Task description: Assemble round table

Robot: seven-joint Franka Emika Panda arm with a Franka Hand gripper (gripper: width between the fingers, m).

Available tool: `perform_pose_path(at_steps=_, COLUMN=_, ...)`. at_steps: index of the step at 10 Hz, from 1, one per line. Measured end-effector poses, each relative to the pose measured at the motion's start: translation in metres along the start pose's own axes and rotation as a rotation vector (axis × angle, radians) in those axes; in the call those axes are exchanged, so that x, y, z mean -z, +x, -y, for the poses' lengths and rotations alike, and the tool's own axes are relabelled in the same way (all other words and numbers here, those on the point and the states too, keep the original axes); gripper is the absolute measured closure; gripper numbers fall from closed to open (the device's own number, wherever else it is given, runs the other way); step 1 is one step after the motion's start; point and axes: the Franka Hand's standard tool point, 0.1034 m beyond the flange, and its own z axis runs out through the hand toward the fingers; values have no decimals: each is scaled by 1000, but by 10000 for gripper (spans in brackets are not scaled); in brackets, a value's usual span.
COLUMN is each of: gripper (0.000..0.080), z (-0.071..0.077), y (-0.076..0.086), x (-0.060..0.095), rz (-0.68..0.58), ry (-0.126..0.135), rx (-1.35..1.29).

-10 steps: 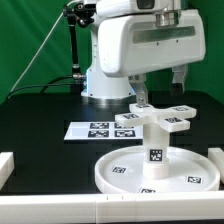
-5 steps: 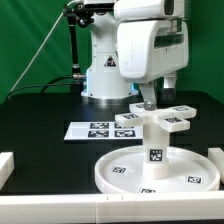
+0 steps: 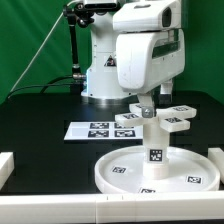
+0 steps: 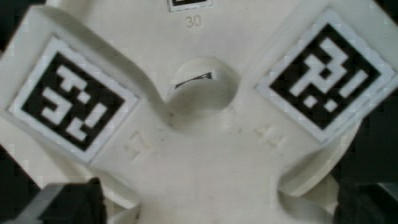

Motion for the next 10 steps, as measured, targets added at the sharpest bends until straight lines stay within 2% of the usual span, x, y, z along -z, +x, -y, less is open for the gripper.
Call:
perform_pose_path(at_steps=7, gripper=151, z=2, y=-2, x=-10, rz=9, ry=13, rx=-5)
perform_pose_path(at_steps=8, gripper=241, z=2, y=-2, x=-10, rz=9, ry=13, rx=-5)
perform_pose_path(at_steps=9, gripper=241, z=2, y=-2, x=-10, rz=9, ry=13, rx=-5)
perform_pose_path(at_steps=10, gripper=359, z=2, y=-2, x=-10, rz=9, ry=13, rx=-10)
